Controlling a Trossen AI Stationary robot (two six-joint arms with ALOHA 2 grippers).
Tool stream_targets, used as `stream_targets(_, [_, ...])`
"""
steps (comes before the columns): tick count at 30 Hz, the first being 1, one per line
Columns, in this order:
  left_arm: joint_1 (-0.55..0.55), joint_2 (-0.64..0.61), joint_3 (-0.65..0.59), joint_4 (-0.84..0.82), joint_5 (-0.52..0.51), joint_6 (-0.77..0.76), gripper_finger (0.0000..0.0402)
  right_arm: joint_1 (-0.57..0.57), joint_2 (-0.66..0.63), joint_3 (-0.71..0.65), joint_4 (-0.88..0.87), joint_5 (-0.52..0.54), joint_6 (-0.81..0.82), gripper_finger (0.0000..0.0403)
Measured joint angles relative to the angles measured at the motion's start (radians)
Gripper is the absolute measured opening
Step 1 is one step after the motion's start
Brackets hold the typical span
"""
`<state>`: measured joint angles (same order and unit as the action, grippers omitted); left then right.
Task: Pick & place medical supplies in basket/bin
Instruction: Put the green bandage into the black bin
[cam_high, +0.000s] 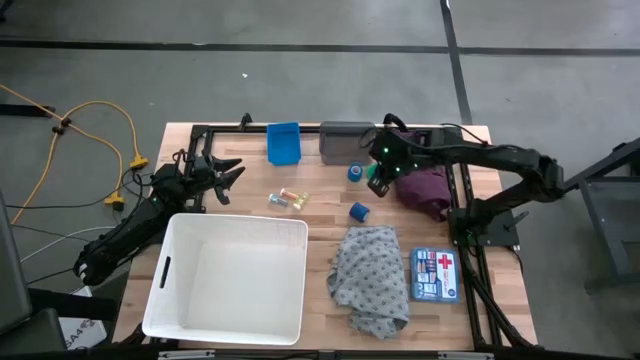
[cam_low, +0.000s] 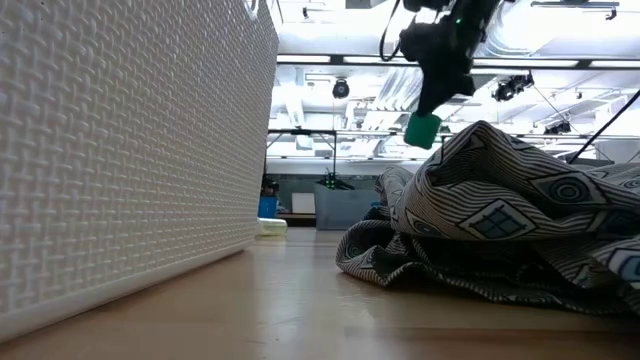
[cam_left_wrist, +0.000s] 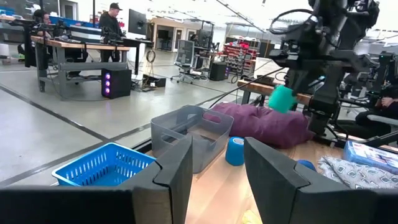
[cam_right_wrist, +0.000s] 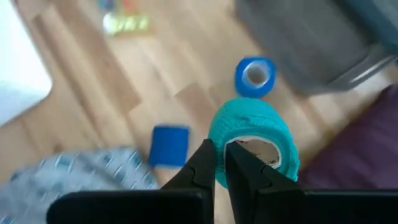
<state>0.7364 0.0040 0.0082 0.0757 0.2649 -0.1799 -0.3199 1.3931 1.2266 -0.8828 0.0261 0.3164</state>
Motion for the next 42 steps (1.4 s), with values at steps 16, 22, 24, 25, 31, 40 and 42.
stream_targets(16, [0.0, 0.0, 0.0, 0.0, 0.0, 0.0, 0.0136, -0.238, 0.205, 0.0, 0.349, -0.076, -0.187, 0.0015])
stream_targets(22, [0.0, 0.0, 0.0, 0.0, 0.0, 0.0, 0.0136, -0.257, 0.26, -0.001, 0.359, -0.062, -0.191, 0.0015])
stream_targets(24, [0.0, 0.0, 0.0, 0.0, 0.0, 0.0, 0.0136, -0.259, 0.268, 0.0, 0.349, -0.054, -0.193, 0.0015])
stream_targets(25, [0.0, 0.0, 0.0, 0.0, 0.0, 0.0, 0.0136, -0.262, 0.272, -0.001, 0.346, -0.045, -0.198, 0.0015])
stream_targets(31, [0.0, 0.0, 0.0, 0.0, 0.0, 0.0, 0.0136, -0.284, 0.301, 0.0, 0.304, 0.001, -0.217, 0.0015])
stream_targets(40, [0.0, 0.0, 0.0, 0.0, 0.0, 0.0, 0.0136, -0.302, 0.318, -0.001, 0.288, -0.001, -0.235, 0.0015])
stream_targets(42, [0.0, 0.0, 0.0, 0.0, 0.0, 0.0, 0.0136, -0.302, 0.318, -0.001, 0.288, -0.002, -0.239, 0.0017])
